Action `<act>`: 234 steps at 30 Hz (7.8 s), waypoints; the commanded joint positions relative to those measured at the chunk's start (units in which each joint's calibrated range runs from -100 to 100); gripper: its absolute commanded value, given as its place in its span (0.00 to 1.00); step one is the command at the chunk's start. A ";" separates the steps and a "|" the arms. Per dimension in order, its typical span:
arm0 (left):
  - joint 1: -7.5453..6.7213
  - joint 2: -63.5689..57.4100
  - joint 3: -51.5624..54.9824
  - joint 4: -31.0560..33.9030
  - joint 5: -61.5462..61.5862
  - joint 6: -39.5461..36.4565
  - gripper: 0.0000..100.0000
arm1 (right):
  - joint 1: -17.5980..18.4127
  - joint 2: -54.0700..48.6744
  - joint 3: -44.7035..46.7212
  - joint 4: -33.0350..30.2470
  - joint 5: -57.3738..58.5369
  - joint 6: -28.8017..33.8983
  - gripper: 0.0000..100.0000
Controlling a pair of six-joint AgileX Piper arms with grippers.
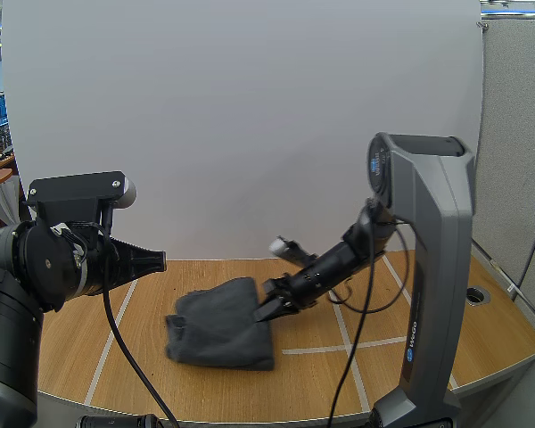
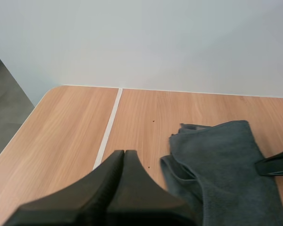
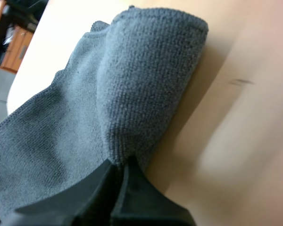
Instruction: Fold the towel
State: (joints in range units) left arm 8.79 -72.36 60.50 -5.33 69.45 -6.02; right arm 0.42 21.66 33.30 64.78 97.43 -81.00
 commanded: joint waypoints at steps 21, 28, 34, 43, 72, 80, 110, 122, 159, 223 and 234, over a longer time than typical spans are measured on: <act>1.17 -0.38 0.21 0.00 -4.26 -0.61 0.00 | -15.93 -7.06 -0.22 -16.60 2.57 -1.73 0.00; 1.17 -0.38 0.21 0.00 -7.17 -0.61 0.00 | -15.93 -7.06 -0.22 -15.31 2.57 -0.64 0.05; 1.17 -0.38 0.21 0.00 -7.17 -0.61 0.00 | -15.93 -8.93 -0.22 -13.58 2.57 -0.64 1.00; 1.17 -0.38 0.21 3.50 -7.17 -0.61 0.00 | -15.93 -23.41 -0.25 -14.48 2.57 -0.27 1.00; -7.38 -0.95 0.21 16.36 -6.55 1.53 0.00 | -16.89 -60.79 2.74 -19.07 2.57 10.64 0.00; -9.19 -0.71 0.21 16.36 -6.55 1.53 0.00 | -16.89 -77.74 8.48 -20.51 2.57 14.37 0.00; -9.19 17.06 0.09 6.60 -15.85 11.88 0.00 | -16.89 -71.07 21.30 -20.52 2.57 10.22 0.00; -9.19 43.43 -2.53 -13.51 -25.82 37.04 0.00 | -12.54 -65.11 21.40 -20.89 2.57 10.31 0.00; -9.19 89.59 -31.78 -37.20 13.72 59.83 0.00 | -7.26 -63.97 32.38 -31.36 1.34 13.96 0.00; -12.97 83.33 -19.98 -32.97 8.43 56.77 0.00 | -7.26 -37.96 29.28 -23.93 -28.92 4.96 0.00; -12.97 83.65 -15.42 -33.66 -8.14 57.58 0.00 | -7.26 -33.30 30.00 -25.00 -33.51 3.81 0.00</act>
State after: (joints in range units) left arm -4.26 11.02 42.56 -38.61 72.51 50.95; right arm -6.92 -13.75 63.04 40.96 67.88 -75.79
